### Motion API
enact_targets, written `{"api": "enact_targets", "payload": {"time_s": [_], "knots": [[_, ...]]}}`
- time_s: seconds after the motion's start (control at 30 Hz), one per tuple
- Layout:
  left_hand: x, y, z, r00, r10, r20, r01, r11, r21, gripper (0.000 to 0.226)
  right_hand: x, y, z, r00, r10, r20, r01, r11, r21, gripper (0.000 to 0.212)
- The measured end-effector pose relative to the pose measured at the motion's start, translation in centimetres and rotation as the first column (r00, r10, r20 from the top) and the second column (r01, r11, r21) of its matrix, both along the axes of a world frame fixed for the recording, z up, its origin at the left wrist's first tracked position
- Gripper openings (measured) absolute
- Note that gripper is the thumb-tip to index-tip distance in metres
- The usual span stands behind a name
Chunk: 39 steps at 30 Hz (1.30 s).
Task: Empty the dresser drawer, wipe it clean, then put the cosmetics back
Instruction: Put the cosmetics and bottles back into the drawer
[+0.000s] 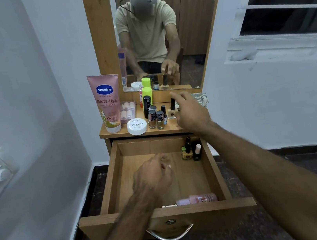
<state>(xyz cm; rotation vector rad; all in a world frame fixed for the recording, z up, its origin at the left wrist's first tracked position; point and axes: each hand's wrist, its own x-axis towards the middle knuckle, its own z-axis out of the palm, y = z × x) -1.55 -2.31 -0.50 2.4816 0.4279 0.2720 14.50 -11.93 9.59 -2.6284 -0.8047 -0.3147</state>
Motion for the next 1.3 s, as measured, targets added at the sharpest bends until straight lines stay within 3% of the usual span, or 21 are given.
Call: {"api": "enact_targets", "payload": {"time_s": [0.07, 0.13, 0.3, 0.47, 0.67, 0.77, 0.83, 1.1, 1.2, 1.3], "knots": [[-0.1, 0.0, 0.0, 1.0, -0.003, 0.007, 0.003, 1.0, -0.008, 0.036, 0.8, 0.7, 0.6, 0.999, 0.022, -0.025, -0.023, 0.998, -0.066, 0.076], [-0.2, 0.0, 0.0, 1.0, -0.003, 0.016, 0.004, 1.0, -0.011, 0.034, 1.3, 1.1, 0.8, 1.0, 0.021, -0.021, -0.022, 0.995, -0.092, 0.066], [-0.1, -0.1, 0.1, 0.999, -0.012, 0.034, 0.012, 1.0, -0.015, 0.035, 1.2, 0.7, 0.3, 0.999, -0.03, -0.036, 0.036, 0.985, 0.167, 0.031], [-0.1, 0.0, 0.2, 0.999, -0.012, 0.033, 0.013, 1.0, -0.015, 0.037, -1.0, -1.3, 0.8, 0.997, -0.028, -0.068, 0.048, 0.945, 0.323, 0.031], [-0.2, -0.2, 0.7, 0.996, -0.011, 0.084, 0.013, 1.0, -0.02, 0.051, -4.5, -3.9, 1.5, 0.942, 0.212, -0.26, -0.179, 0.973, 0.146, 0.023], [-0.2, -0.3, 0.7, 0.994, -0.032, 0.1, 0.031, 0.999, 0.016, 0.038, -5.6, -4.2, 0.6, 0.899, 0.285, -0.332, -0.246, 0.957, 0.155, 0.019], [-0.3, -0.2, 0.6, 0.995, -0.03, 0.097, 0.025, 0.998, 0.055, 0.03, -5.8, -4.1, 0.1, 0.889, 0.298, -0.349, -0.244, 0.951, 0.192, 0.017], [0.1, 0.1, -0.1, 0.998, -0.013, 0.063, 0.004, 0.991, 0.135, 0.035, -5.7, -4.5, -0.4, 0.889, 0.303, -0.343, -0.257, 0.95, 0.175, 0.014], [0.2, 0.1, -0.1, 0.999, -0.038, 0.019, 0.036, 0.994, 0.107, 0.038, -5.5, -4.9, -0.7, 0.897, 0.26, -0.357, -0.241, 0.966, 0.098, 0.013], [0.1, 0.1, 0.0, 0.999, -0.049, -0.012, 0.05, 0.993, 0.103, 0.056, -4.9, -5.3, -1.9, 0.908, 0.183, -0.376, -0.205, 0.979, -0.018, 0.014]]}}
